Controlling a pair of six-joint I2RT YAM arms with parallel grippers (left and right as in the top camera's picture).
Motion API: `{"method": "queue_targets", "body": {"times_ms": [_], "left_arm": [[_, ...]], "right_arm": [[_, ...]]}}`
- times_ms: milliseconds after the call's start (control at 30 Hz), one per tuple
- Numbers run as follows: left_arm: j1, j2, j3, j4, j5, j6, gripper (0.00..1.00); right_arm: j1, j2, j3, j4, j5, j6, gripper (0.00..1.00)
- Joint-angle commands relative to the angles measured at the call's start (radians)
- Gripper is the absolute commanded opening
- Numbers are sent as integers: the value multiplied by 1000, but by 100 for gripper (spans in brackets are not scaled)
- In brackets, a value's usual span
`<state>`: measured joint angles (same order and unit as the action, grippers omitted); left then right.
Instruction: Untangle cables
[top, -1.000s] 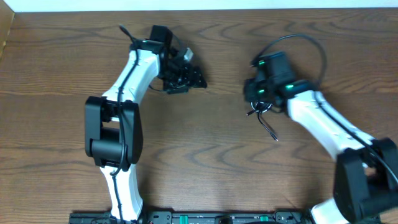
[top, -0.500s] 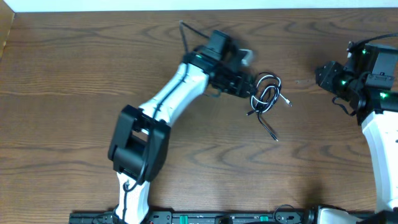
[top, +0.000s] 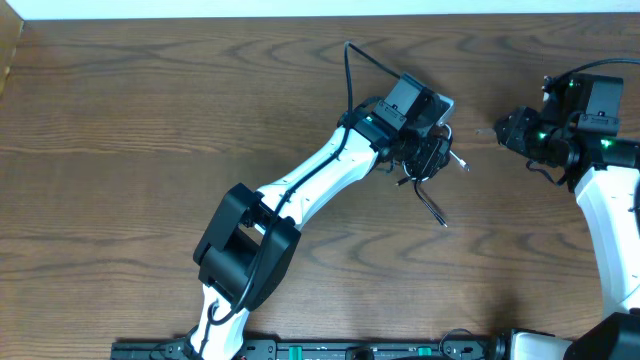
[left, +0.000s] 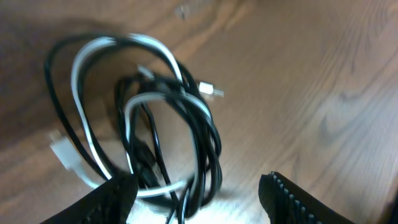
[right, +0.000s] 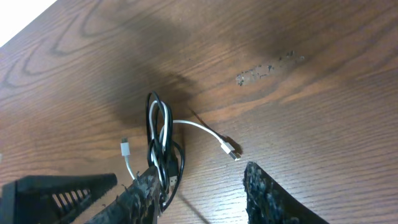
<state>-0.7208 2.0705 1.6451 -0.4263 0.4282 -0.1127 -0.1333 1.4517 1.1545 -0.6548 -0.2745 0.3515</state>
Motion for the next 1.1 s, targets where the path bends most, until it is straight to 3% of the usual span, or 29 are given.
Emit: {"method": "queue_targets", "body": {"times_ms": [0,367,467,733,900,967,1000,1067], "left_arm": [[-4,19,-5,32,-32,-39,66],[-20,35,-5,44,-67,-39,60],[-22,48,-5,43,-66,-80,52],[-27,88,-5,43,-66,-113,49],[-28,103,-5,43,-63,-126,38],[-27,103,-5,48,-63,-127,22],[-25,103,-5,51,-63,-130,8],[-14,93,-5,55,-63,-167,7]], "right_arm": [[4,2,-5,-3,-9,-21,41],[4,2,-5,-8,-10,-27,42],[4,2,-5,-8,-10,-28,43],[4,2,-5,-16,-9,-35,44],[4,2,-5,-16,-9,-35,44],[4,2,-5,-16,-9,-35,44],[4,2,-5,-16,-9,-35,44],[4,2,-5,-16,-9,-36,44]]}}
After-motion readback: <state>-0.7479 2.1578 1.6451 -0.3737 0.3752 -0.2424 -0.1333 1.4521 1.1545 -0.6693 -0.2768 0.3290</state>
